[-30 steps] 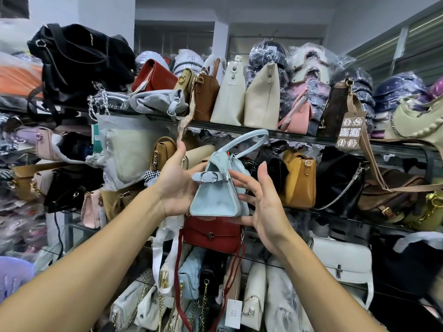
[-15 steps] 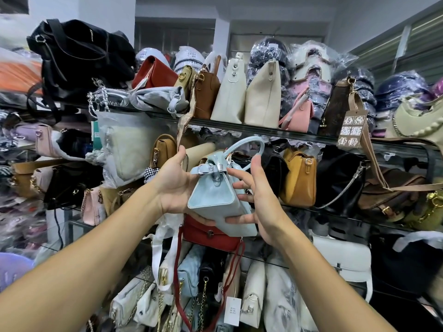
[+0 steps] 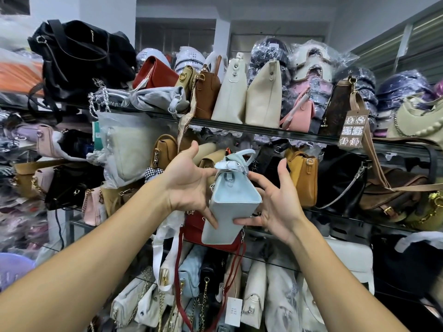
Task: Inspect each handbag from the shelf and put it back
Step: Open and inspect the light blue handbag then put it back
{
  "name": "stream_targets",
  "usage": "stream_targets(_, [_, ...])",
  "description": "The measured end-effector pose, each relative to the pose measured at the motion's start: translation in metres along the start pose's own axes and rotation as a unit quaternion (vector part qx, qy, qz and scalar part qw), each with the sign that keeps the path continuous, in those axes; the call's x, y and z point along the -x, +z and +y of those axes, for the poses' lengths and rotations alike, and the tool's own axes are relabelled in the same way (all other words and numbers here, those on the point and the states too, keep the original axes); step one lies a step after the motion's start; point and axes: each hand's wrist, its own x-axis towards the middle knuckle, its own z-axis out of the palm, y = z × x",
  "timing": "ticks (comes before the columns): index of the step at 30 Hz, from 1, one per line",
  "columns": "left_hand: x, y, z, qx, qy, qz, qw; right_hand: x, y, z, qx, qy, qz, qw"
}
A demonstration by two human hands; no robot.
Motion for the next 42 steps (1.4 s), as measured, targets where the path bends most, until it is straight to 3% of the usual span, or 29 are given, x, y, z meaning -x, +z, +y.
stream_targets(7, [0.0, 0.011, -0.002, -0.025, 0.009, 0.023, 0.999, -0.007, -0.008, 0.01, -0.054, 0.009, -0.006, 0.998])
stream_targets(12, [0.0, 0.03, -0.01, -0.193, 0.028, 0.123, 0.973, -0.002, 0.009, 0.01, 0.015, -0.035, -0.006, 0.999])
stream_targets(15, [-0.006, 0.033, -0.019, -0.219, 0.118, 0.17, 0.953, 0.001, 0.025, 0.011, 0.078, -0.077, 0.002, 0.994])
stream_targets(18, [-0.009, 0.032, -0.023, -0.259, 0.247, 0.23, 0.905, 0.005, 0.035, 0.011, 0.098, -0.111, 0.007, 0.989])
stream_targets(21, [-0.007, 0.032, -0.021, -0.245, 0.277, 0.261, 0.892, 0.007, 0.037, 0.006, 0.124, -0.14, -0.002, 0.982])
stream_targets(25, [-0.006, 0.026, -0.015, -0.227, 0.264, 0.304, 0.887, 0.003, 0.031, 0.002, 0.202, -0.164, -0.002, 0.966])
stream_targets(28, [0.001, 0.012, -0.013, -0.234, 0.224, 0.307, 0.895, -0.009, 0.019, -0.001, 0.266, -0.228, 0.07, 0.934])
stream_targets(32, [0.017, 0.0, -0.021, -0.247, 0.127, 0.249, 0.928, -0.016, -0.002, -0.019, 0.199, -0.286, 0.119, 0.93])
stream_targets(36, [0.027, -0.003, -0.027, -0.217, 0.047, 0.169, 0.96, -0.028, -0.02, -0.022, 0.201, -0.241, 0.081, 0.946])
stream_targets(39, [0.028, -0.005, -0.026, -0.189, 0.04, 0.135, 0.972, -0.037, -0.027, -0.013, 0.265, -0.165, 0.042, 0.949])
stream_targets(42, [0.027, -0.004, -0.026, -0.16, 0.049, 0.128, 0.978, -0.039, -0.032, -0.009, 0.229, -0.106, 0.021, 0.967])
